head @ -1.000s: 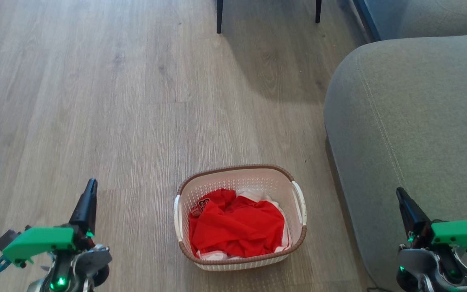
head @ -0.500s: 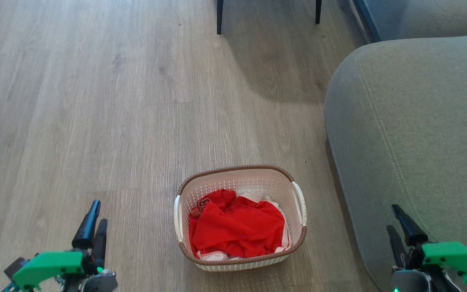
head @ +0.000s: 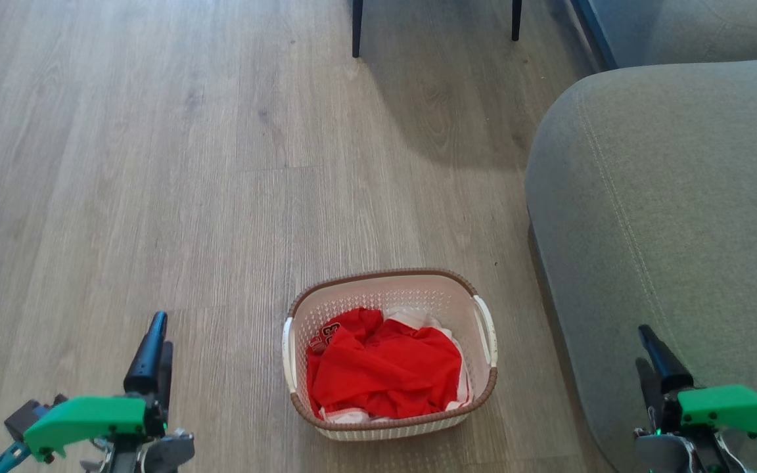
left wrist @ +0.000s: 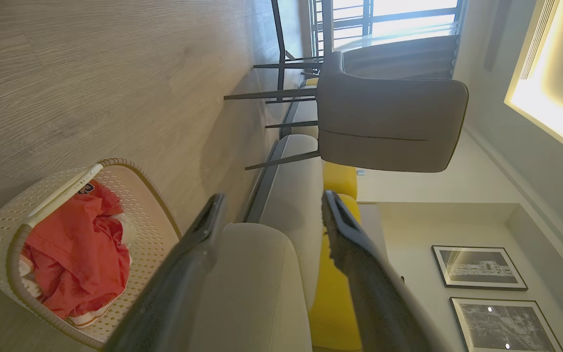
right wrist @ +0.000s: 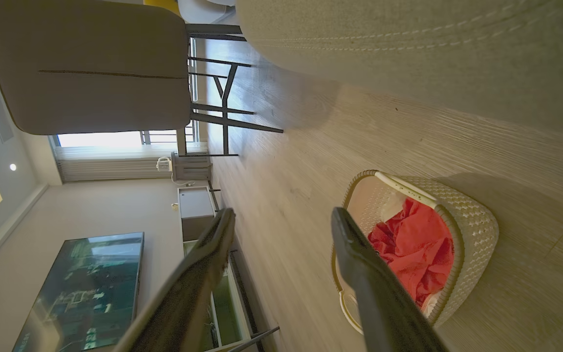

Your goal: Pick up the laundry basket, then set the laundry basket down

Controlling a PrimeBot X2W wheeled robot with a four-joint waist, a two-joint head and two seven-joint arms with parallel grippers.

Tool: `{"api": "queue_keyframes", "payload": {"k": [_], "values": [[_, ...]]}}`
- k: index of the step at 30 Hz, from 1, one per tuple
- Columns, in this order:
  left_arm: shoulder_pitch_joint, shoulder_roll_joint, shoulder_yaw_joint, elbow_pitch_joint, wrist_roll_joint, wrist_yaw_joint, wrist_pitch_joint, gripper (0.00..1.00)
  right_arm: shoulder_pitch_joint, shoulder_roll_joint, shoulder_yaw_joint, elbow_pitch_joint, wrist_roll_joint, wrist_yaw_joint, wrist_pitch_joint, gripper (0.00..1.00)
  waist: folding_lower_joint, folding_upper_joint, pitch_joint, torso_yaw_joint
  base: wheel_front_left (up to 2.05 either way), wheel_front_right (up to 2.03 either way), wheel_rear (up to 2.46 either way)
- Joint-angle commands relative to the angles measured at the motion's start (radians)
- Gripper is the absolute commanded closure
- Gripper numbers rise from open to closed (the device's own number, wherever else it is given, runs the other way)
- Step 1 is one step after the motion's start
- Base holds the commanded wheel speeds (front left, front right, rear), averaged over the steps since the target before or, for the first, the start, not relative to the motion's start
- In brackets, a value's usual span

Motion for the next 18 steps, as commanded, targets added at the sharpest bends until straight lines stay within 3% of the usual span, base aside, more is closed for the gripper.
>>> {"api": "queue_keyframes", "payload": {"k": [1,18], "values": [[-0.044,0.006,-0.004,-0.047,0.027,0.008,-0.013,0.0,-0.035,-0.007,0.003,-0.043,-0.03,0.0,-0.014,0.0,0.0,0.0,-0.001,0.0,0.0,0.0,0.0],[-0.046,0.007,-0.049,-0.118,0.28,0.046,-0.06,0.0,-0.03,-0.009,0.043,-0.124,-0.279,0.0,-0.061,0.0,0.0,0.0,-0.005,0.002,0.0,0.0,0.0]]}}
